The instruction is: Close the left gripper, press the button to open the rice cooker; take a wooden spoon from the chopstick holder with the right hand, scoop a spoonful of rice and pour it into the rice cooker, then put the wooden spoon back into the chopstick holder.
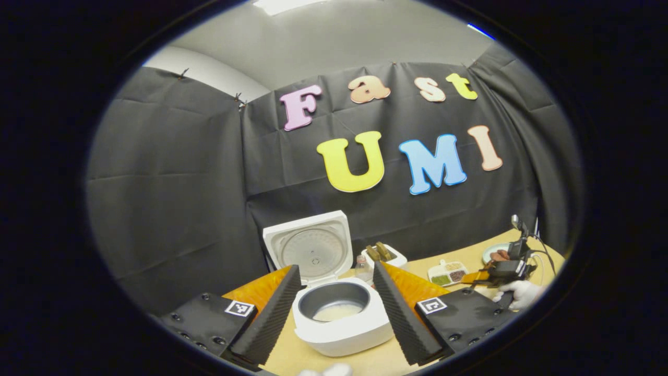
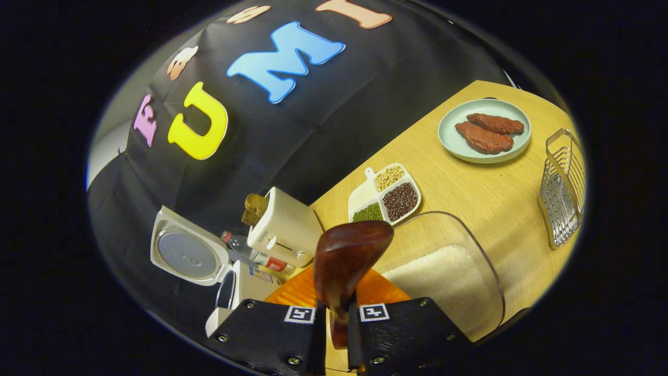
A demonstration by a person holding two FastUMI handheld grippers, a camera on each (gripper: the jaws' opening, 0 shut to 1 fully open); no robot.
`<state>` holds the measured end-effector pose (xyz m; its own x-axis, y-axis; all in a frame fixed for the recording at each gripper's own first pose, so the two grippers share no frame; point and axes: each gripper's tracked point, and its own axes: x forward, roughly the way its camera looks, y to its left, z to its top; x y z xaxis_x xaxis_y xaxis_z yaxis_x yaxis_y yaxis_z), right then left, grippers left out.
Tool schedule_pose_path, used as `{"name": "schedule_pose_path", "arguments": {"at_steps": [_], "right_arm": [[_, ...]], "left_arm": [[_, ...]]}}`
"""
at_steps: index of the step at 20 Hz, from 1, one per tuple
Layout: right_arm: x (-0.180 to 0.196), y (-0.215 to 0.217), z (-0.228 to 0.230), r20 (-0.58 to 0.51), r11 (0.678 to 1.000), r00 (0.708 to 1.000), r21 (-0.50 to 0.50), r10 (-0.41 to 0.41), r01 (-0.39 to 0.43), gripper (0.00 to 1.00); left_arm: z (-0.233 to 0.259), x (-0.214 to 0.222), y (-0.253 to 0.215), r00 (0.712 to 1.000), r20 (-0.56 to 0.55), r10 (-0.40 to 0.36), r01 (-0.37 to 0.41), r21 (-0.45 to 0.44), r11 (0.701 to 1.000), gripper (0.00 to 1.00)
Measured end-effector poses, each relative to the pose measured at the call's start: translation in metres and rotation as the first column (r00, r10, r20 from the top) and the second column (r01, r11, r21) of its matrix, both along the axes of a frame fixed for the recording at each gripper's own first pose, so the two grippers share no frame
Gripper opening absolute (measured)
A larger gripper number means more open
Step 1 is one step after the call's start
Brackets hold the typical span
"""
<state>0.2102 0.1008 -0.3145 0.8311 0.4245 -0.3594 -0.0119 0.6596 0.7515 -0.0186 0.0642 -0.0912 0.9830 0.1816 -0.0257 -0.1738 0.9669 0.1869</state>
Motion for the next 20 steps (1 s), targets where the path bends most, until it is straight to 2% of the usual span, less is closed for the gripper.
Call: {"name": "schedule_pose_path", "arguments": {"at_steps": [2,7,11,15,20], "right_arm": [[0.001,-0.012,0.008,-0.010,0.996,0.999,0.082,-0.033,0.034,0.17],[0.000,-0.040,0.013,-0.038,0.975,0.995,0.198,-0.091,0.097,0.17],[-0.004,-0.045,0.012,-0.047,0.968,0.994,0.227,-0.098,0.106,0.17],[-0.004,-0.047,0.014,-0.075,0.935,0.991,0.332,-0.108,0.127,0.17],[-0.008,-0.050,0.017,-0.082,0.935,0.990,0.328,-0.116,0.137,0.16]], "left_arm": [[0.001,0.000,-0.005,1.000,0.003,-0.011,0.011,-0.011,1.000,0.99],[0.005,0.004,-0.012,1.000,0.002,-0.026,0.026,-0.030,0.999,0.99],[0.007,0.004,-0.016,1.000,0.001,-0.031,0.031,-0.033,0.999,0.99],[0.009,0.004,-0.017,0.999,0.001,-0.036,0.036,-0.021,0.999,0.99],[0.013,0.003,-0.015,0.999,0.008,-0.037,0.037,-0.017,0.999,0.99]]}}
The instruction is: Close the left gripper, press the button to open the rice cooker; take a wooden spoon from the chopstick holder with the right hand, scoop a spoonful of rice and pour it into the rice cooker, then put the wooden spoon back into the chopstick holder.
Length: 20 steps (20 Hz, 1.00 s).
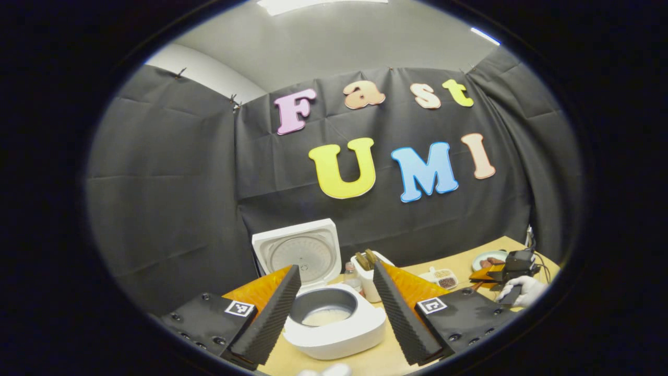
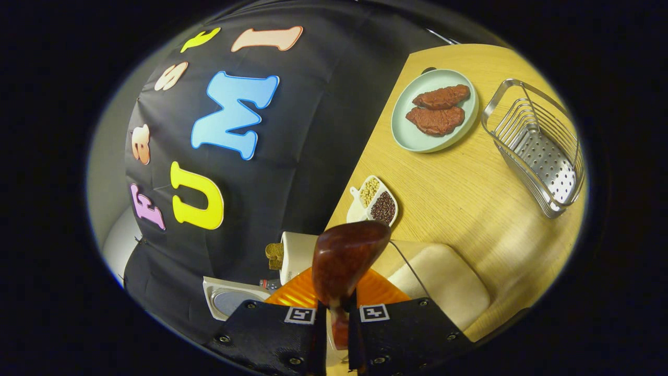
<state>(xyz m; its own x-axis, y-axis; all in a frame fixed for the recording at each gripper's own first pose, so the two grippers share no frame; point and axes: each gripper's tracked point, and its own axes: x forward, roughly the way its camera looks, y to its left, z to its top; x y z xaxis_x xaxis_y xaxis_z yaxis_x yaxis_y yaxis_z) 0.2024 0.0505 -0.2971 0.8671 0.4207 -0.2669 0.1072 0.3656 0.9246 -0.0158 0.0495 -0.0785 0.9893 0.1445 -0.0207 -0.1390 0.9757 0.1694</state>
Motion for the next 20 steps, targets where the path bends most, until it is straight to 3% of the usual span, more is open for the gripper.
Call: {"name": "schedule_pose_path", "arguments": {"at_steps": [6,10,16,20], "right_arm": [[0.005,0.013,0.041,0.019,1.000,1.000,0.006,0.008,-0.008,0.16],[0.011,0.047,0.089,0.044,0.999,0.998,0.032,0.039,-0.040,0.17],[0.018,0.148,0.146,0.073,0.987,0.985,0.028,0.158,-0.160,0.16],[0.012,0.234,0.161,0.073,0.961,0.959,0.016,0.274,-0.276,0.16]], "left_arm": [[-0.010,-0.002,0.004,1.000,-0.006,-0.002,0.002,-0.046,0.999,0.99],[-0.013,-0.010,0.008,1.000,0.008,-0.007,0.008,-0.046,0.999,0.99],[-0.018,-0.023,0.023,0.999,0.032,0.019,-0.017,-0.048,0.999,0.99],[-0.031,-0.029,0.034,0.998,0.025,0.059,-0.057,-0.091,0.994,0.99]]}}
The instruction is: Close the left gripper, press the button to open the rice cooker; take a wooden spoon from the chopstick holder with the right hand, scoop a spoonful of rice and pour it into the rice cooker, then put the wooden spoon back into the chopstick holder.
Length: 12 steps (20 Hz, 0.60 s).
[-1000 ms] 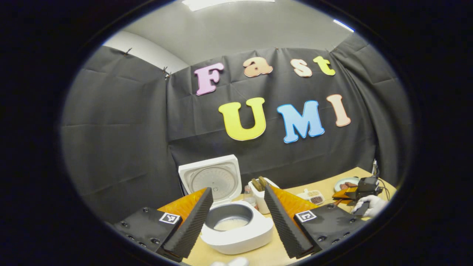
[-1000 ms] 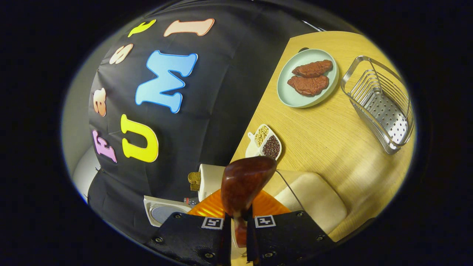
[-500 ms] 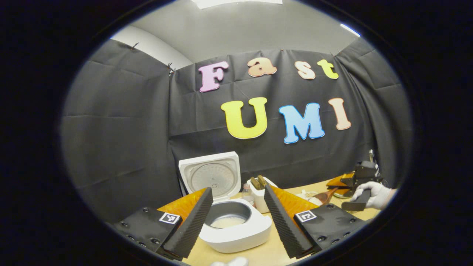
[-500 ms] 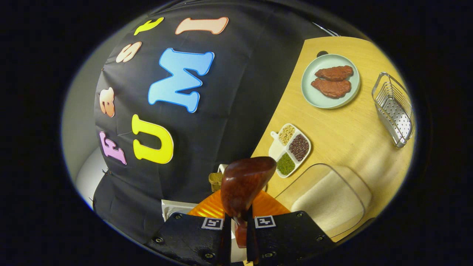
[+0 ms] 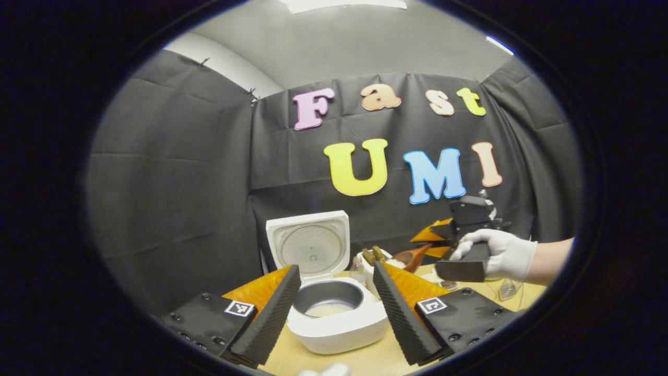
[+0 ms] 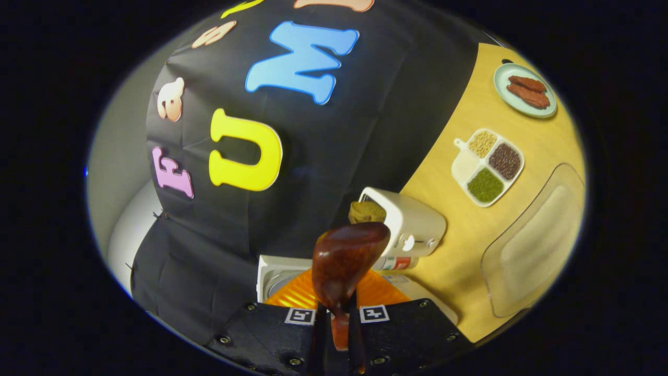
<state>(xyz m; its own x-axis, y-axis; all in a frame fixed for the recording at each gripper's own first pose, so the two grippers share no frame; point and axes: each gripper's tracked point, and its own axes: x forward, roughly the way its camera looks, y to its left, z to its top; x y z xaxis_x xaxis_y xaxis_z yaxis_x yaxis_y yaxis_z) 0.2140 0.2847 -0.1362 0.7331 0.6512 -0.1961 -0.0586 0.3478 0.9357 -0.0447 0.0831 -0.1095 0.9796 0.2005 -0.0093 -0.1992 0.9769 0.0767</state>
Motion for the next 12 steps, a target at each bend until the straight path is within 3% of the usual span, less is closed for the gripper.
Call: {"name": "schedule_pose_path", "arguments": {"at_steps": [6,12], "right_arm": [[-0.016,0.108,-0.026,-0.020,0.988,0.991,-0.070,0.135,-0.136,0.16],[-0.019,0.146,-0.054,0.036,0.958,0.983,-0.232,0.181,-0.168,0.16]], "left_arm": [[-0.016,-0.009,0.019,0.998,-0.012,0.054,-0.055,-0.046,0.997,0.99],[-0.028,-0.022,0.043,0.993,-0.027,0.119,-0.121,-0.087,0.989,0.99]]}}
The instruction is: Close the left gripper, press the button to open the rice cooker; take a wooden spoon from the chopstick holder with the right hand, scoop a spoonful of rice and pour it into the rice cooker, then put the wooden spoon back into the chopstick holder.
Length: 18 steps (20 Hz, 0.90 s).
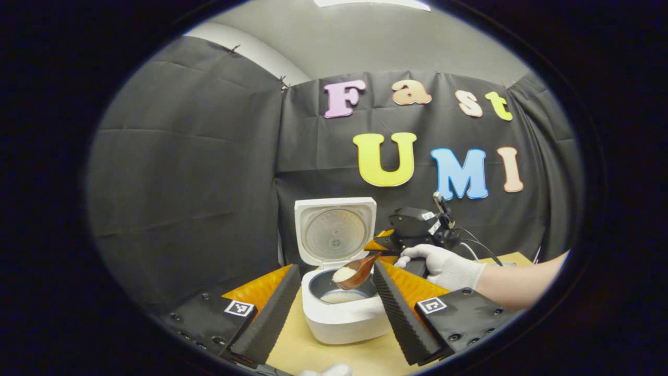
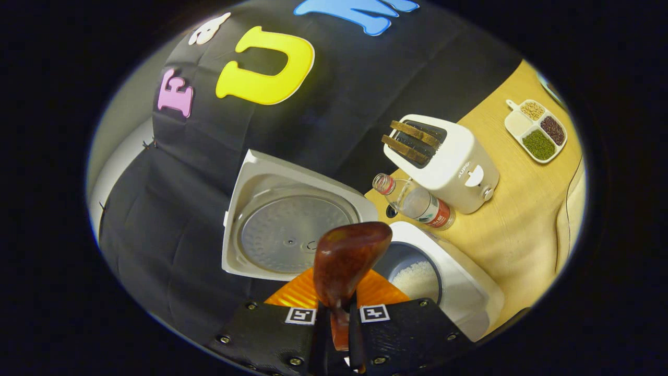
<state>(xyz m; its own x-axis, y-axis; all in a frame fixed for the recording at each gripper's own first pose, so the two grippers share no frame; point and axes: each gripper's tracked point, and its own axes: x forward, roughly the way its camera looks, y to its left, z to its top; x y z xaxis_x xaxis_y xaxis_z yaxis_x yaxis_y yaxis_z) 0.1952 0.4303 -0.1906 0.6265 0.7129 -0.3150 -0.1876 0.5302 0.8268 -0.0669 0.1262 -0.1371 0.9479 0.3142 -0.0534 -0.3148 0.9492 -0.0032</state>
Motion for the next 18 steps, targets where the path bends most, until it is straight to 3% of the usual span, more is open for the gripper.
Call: {"name": "schedule_pose_path", "arguments": {"at_steps": [6,14,18], "right_arm": [[0.016,-0.004,-0.010,0.165,0.977,0.986,-0.205,-0.032,0.066,0.16],[0.013,0.006,-0.005,0.420,0.867,0.902,-0.482,0.102,0.127,0.16],[0.007,0.012,-0.003,0.514,0.787,0.832,-0.594,0.209,0.169,0.16]], "left_arm": [[-0.009,-0.013,0.002,1.000,-0.012,0.028,-0.028,0.024,0.999,0.97],[-0.005,-0.020,-0.001,0.999,-0.005,0.033,-0.032,0.033,0.999,0.99],[-0.004,-0.023,-0.001,0.999,0.001,0.034,-0.034,0.032,0.999,0.99]]}}
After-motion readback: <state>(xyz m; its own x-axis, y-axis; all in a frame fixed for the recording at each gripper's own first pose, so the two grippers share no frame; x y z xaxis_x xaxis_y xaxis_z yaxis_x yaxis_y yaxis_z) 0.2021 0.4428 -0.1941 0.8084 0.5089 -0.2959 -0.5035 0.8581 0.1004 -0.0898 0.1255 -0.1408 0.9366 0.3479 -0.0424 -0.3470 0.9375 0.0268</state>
